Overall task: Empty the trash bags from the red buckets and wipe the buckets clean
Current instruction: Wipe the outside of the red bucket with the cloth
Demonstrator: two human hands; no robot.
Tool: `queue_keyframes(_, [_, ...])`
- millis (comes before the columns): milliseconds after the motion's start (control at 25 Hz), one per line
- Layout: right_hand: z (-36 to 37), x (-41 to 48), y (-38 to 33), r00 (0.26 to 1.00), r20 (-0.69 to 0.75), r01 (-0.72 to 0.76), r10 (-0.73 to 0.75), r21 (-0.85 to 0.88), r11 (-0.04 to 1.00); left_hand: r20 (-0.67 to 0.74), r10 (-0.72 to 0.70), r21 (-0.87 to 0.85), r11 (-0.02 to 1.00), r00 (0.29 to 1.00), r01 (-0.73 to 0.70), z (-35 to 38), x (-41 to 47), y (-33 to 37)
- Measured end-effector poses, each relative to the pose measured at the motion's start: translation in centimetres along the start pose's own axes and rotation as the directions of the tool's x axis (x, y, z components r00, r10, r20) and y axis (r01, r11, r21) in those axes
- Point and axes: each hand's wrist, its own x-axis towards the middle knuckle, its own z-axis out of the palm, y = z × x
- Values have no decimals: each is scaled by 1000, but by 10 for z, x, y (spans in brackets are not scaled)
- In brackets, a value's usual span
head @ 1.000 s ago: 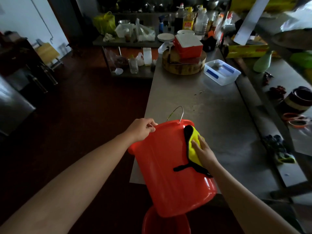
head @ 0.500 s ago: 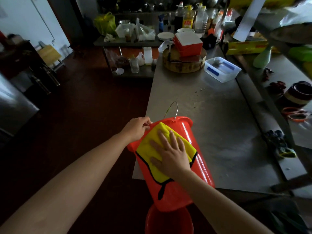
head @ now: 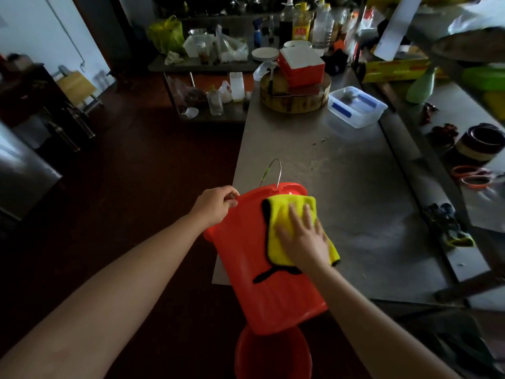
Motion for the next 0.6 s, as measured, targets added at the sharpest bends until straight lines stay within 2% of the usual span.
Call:
queue_keyframes(40, [8,-22,-18,991,-32,126,-132,-138,982,-3,11,4,1000,1000,-11,1,1,4])
queue_keyframes(120, [29,-54,-44,925,-9,356,-379,-323,877,7,37,25,999,999,-37,1,2,9])
queue_keyframes(200, [39,-61,-49,885,28,437,-464,-393,809,7,54,37,998,998,-55,2,2,6])
queue_keyframes(240, [37,-58,-45,884,24,438,-466,-385,812,2,53,35,998,999,-53,2,1,2])
queue_keyframes(320, [22,-48,-31,924,-14,358,-382,-317,878,-5,38,9,999,999,-38,2,1,-4])
queue_keyframes(440, [2,-25,9,992,-56,110,-117,-110,988,-38,32,-10,999,999,-32,6,0,-6])
queue_keyframes(520, [-10,-5,41,1000,-6,-20,21,155,988,-31,30,5,1000,999,-30,6,2,-5])
queue_keyframes(600, [-20,8,66,992,108,-101,65,369,924,-9,20,26,999,1000,-20,8,4,-4])
